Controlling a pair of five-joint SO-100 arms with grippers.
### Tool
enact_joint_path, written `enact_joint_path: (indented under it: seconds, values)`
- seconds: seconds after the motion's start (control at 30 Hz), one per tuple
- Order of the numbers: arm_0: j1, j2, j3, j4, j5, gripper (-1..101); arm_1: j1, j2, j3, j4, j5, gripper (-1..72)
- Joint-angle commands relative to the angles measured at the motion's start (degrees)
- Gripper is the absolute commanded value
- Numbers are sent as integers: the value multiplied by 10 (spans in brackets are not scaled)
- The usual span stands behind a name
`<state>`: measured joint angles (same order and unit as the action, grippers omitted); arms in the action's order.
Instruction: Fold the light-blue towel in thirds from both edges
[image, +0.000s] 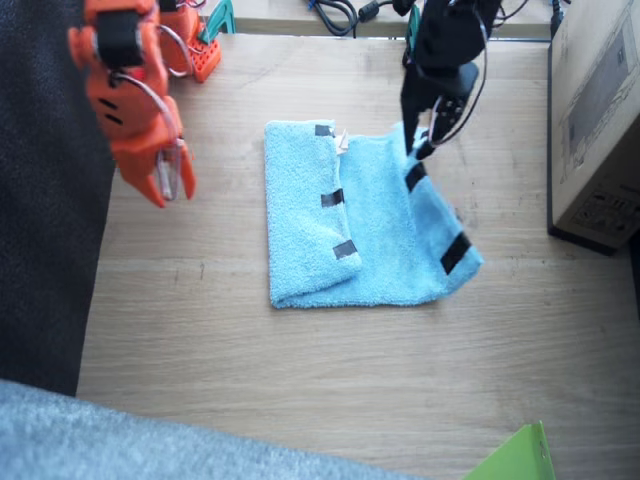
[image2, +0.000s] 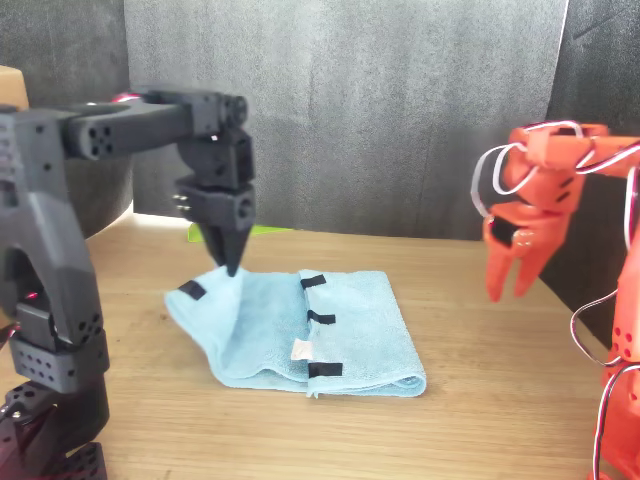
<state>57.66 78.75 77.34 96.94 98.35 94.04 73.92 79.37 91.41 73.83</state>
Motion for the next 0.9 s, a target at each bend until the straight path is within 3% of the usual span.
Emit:
enact_joint_path:
  seconds: [0.0,0.6,0.63,0.7,0.87]
  values:
    - [-26,-23,-44,12,5,-2,-8,55,18,-5,-5,206]
    - [-136,-203,-257,62,24,0,-25,133,98,-7,-9,216]
    - [-143,-212,-273,69,27,25,-25,137,103,-7,-8,216]
    - [-158,-236,-321,96,37,173,-25,148,113,-8,-7,220]
    - [-175,-321,-523,214,50,246,-23,169,143,-12,-4,222]
